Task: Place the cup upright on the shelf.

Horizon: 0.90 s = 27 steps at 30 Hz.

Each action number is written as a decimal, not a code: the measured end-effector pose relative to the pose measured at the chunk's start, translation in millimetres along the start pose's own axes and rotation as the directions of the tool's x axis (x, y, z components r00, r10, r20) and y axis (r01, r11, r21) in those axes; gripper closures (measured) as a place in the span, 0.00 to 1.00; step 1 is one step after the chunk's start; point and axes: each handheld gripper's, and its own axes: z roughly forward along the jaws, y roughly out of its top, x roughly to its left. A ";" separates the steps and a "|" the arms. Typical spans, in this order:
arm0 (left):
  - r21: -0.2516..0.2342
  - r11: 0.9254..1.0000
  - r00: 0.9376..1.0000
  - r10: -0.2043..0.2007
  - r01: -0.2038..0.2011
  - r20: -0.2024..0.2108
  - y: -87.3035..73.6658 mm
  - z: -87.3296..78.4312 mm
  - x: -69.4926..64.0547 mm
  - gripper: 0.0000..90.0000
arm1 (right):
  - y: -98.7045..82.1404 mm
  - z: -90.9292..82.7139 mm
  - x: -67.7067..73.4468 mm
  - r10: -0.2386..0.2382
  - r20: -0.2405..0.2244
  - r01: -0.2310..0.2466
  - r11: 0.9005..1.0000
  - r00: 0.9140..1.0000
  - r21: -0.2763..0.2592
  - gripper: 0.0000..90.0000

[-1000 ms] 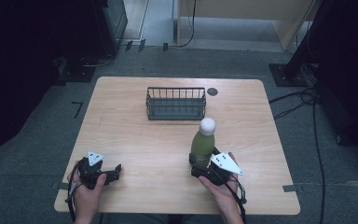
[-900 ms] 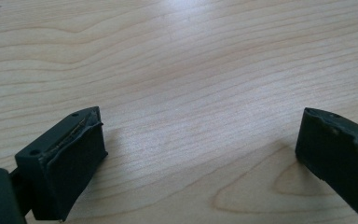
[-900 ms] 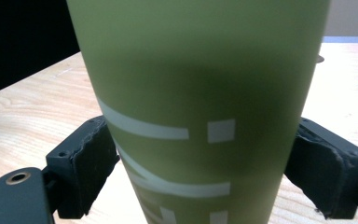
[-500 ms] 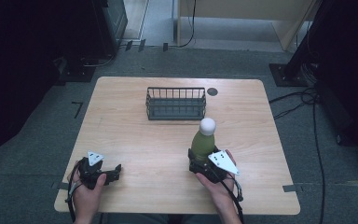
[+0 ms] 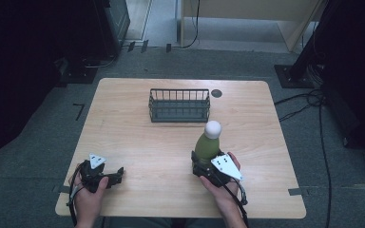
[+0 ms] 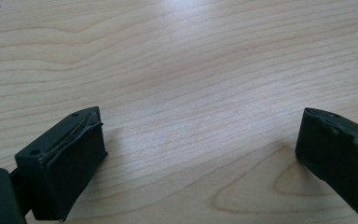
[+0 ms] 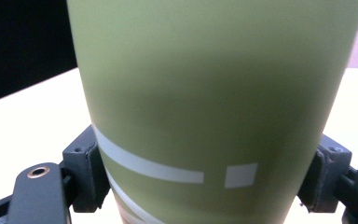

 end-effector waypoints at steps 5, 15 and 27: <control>0.000 1.000 1.000 0.000 0.000 0.000 0.0 0.0 0.0 0.02 | 11.2 0.8 -0.1 -0.005 -0.002 0.005 1.000 1.000 -0.019 0.23; 0.001 1.000 1.000 0.002 -0.002 0.000 0.0 -0.1 0.1 0.02 | 26.1 11.7 0.2 -0.022 -0.001 0.022 1.000 1.000 -0.003 0.23; 0.003 1.000 1.000 0.002 -0.002 0.000 0.0 -0.2 0.1 0.02 | 47.4 31.0 0.7 -0.014 -0.016 0.014 1.000 1.000 -0.005 0.23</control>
